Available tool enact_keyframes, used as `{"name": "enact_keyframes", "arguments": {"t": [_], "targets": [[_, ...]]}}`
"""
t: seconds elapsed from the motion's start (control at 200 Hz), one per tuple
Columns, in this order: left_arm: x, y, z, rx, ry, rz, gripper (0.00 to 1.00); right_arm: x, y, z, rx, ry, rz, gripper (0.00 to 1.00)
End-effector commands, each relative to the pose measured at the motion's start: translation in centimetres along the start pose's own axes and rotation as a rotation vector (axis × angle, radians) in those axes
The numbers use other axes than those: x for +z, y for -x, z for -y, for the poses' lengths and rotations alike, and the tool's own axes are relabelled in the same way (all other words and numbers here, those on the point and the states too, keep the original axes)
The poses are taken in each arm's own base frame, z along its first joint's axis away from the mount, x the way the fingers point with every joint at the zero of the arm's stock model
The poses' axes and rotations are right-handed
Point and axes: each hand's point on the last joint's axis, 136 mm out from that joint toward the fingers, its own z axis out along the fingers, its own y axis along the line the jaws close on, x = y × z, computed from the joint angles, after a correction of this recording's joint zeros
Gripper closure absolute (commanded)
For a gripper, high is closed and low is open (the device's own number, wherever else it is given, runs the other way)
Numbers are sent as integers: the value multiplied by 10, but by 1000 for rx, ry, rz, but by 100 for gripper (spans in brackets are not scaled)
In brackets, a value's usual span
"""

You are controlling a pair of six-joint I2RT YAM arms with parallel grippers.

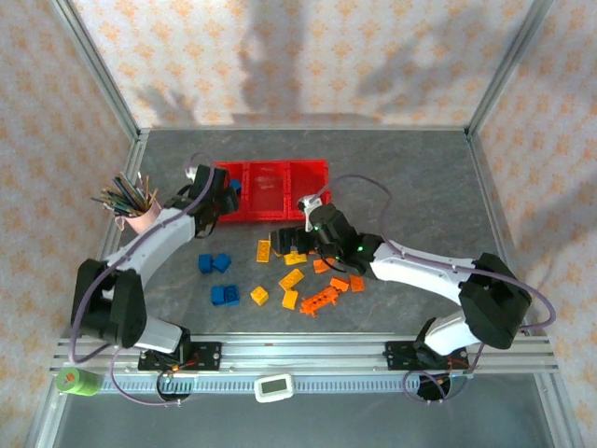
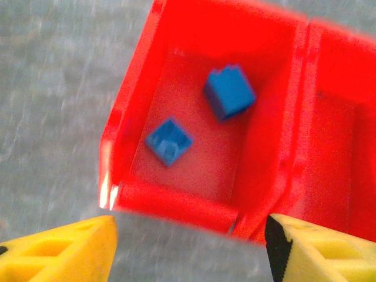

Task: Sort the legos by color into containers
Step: Pick up the lego from the middle-left of the table.

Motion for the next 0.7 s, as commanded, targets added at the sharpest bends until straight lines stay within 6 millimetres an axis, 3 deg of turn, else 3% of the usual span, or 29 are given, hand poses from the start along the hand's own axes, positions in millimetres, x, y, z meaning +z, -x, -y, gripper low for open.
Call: {"name": "enact_keyframes", "arguments": {"t": [0.0,0.145,0.405,0.691], "targets": [[-10,-27,-23,-38,64,-13,28,-2,-8,-12,-18,17,-4,0],[-22,-56,-52,-134,100,-1,27,3,-22,-19,-11,35,-29,0],[-10,-107,-70,-184,106,-95,24,11,-37,-18,15,38,-49,0],[5,-121,-78,-189,145,-122,28,16,-40,-16,15,31,-60,0]]}}
